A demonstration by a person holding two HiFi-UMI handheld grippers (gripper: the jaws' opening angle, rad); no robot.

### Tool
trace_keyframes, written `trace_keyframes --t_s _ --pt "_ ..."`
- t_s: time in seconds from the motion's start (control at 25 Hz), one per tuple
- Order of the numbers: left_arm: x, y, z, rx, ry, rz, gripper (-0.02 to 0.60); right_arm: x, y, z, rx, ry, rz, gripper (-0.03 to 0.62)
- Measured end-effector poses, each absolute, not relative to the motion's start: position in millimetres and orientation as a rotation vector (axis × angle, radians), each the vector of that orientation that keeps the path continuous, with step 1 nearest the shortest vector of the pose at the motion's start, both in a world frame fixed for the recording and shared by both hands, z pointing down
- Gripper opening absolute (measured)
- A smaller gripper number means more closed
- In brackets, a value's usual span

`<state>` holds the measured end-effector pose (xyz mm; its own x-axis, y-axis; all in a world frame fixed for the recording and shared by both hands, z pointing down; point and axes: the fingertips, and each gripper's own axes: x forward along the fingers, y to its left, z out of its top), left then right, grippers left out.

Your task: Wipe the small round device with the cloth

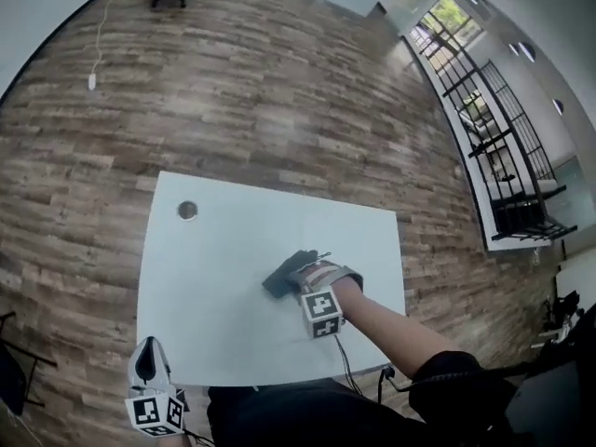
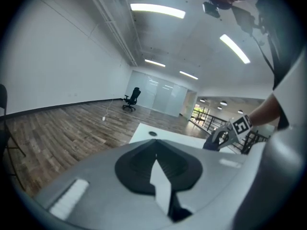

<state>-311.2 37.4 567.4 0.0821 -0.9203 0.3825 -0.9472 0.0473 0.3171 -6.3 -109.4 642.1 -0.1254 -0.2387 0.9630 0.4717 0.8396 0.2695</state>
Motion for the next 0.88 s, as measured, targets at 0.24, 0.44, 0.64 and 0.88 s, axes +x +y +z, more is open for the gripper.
trace_keyframes --t_s 0.24,0.44,0.64,0.88 --pt "-300 19 571 1.957 -1.775 0.010 0.008 2 -92 656 -0.151 -1.561 -0.569 0.069" --pt "-305 22 579 1.970 -1.759 0.044 0.008 -5 -72 674 -0.172 -1.570 -0.533 0.069" --pt "-307 23 568 1.993 -1.766 0.081 0.008 7 -52 688 -0.169 -1.585 -0.459 0.069" --pt "-302 30 558 2.000 -1.753 0.140 0.008 24 -37 699 -0.139 -1.614 -0.354 0.069"
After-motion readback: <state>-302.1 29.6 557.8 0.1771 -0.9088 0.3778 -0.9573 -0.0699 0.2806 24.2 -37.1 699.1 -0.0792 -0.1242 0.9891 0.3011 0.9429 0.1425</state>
